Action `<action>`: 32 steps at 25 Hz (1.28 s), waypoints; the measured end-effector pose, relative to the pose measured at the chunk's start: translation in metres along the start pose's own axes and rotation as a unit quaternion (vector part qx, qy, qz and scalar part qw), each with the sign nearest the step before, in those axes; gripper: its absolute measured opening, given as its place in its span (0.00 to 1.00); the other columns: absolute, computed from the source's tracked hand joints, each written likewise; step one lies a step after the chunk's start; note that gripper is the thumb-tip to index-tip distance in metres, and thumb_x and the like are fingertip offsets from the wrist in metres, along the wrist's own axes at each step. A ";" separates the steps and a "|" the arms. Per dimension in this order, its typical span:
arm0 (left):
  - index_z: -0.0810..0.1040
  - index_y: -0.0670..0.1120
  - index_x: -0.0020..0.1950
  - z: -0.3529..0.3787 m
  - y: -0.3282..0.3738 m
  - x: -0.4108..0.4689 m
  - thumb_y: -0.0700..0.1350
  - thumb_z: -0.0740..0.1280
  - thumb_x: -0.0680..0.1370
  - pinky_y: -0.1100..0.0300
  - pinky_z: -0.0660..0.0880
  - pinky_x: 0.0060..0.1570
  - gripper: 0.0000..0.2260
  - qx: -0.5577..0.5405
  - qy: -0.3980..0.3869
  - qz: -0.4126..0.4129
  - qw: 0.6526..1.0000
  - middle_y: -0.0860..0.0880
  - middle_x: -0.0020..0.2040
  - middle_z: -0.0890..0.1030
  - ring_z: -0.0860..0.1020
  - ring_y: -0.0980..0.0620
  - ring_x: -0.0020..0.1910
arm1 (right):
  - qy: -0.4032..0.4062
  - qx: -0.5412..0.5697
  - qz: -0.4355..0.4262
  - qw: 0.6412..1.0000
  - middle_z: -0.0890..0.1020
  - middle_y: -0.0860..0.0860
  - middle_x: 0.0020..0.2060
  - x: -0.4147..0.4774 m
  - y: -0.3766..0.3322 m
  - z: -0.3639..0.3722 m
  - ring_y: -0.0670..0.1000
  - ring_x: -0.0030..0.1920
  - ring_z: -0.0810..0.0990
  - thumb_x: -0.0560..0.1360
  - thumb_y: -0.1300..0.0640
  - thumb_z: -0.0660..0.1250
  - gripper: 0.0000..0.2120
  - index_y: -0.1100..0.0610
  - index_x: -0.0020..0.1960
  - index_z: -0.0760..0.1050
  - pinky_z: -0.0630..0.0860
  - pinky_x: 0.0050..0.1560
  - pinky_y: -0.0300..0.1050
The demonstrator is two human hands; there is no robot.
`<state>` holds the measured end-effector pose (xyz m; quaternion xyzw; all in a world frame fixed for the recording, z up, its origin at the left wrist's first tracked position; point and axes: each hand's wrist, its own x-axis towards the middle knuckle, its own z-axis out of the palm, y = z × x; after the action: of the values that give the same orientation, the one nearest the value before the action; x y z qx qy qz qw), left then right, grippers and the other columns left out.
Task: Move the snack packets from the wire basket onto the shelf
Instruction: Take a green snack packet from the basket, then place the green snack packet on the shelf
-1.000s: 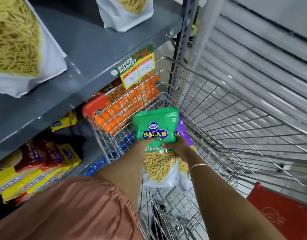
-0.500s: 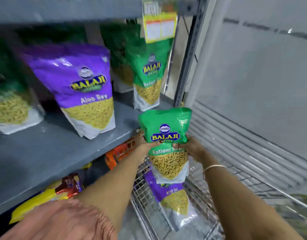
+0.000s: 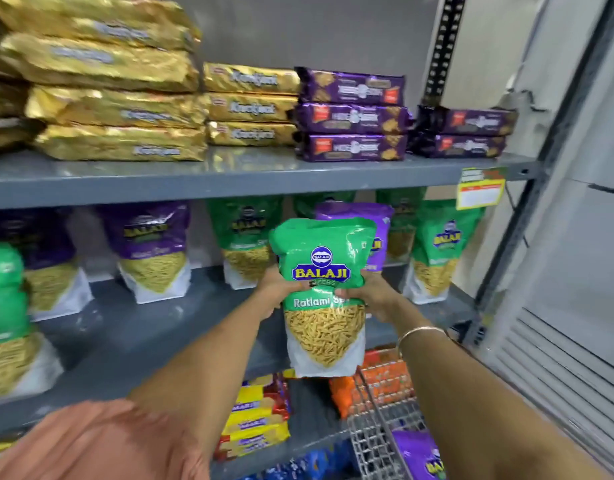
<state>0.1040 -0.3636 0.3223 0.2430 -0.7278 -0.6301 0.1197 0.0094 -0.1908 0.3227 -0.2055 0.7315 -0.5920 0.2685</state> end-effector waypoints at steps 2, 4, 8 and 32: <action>0.76 0.40 0.57 -0.038 -0.001 0.003 0.35 0.76 0.65 0.53 0.78 0.46 0.22 -0.001 0.050 0.014 0.999 0.38 0.57 0.82 0.80 0.47 0.48 | 0.002 -0.006 -0.011 1.000 0.80 0.56 0.45 0.014 -0.018 0.039 0.50 0.39 0.82 0.67 0.70 0.70 0.14 0.65 0.51 0.74 0.81 0.37 0.39; 0.77 0.39 0.57 -0.063 -0.002 0.007 0.36 0.77 0.64 0.54 0.77 0.49 0.23 0.011 0.100 0.026 0.995 0.40 0.57 0.82 0.80 0.47 0.50 | 0.020 -0.004 -0.026 0.999 0.80 0.57 0.46 0.027 -0.029 0.066 0.51 0.42 0.82 0.67 0.71 0.70 0.13 0.68 0.49 0.72 0.80 0.44 0.42; 0.77 0.38 0.57 -0.086 -0.009 0.026 0.39 0.77 0.64 0.60 0.71 0.45 0.23 0.040 0.164 0.037 0.985 0.41 0.56 0.82 0.78 0.51 0.48 | 0.016 -0.015 -0.047 0.999 0.80 0.59 0.46 0.074 -0.026 0.097 0.39 0.26 0.80 0.65 0.73 0.71 0.10 0.64 0.43 0.76 0.82 0.39 0.40; 0.70 0.36 0.56 0.040 -0.092 -0.002 0.53 0.64 0.70 0.49 0.62 0.57 0.23 0.230 0.334 0.165 0.899 0.35 0.54 0.73 0.68 0.39 0.55 | -0.036 -0.193 0.156 0.968 0.75 0.52 0.37 0.049 0.034 0.029 0.49 0.36 0.74 0.71 0.61 0.68 0.10 0.53 0.34 0.70 0.76 0.43 0.40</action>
<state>0.1050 -0.3363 0.2254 0.3365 -0.7992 -0.2982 0.3988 -0.0092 -0.2360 0.2777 -0.1580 0.8449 -0.3825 0.3391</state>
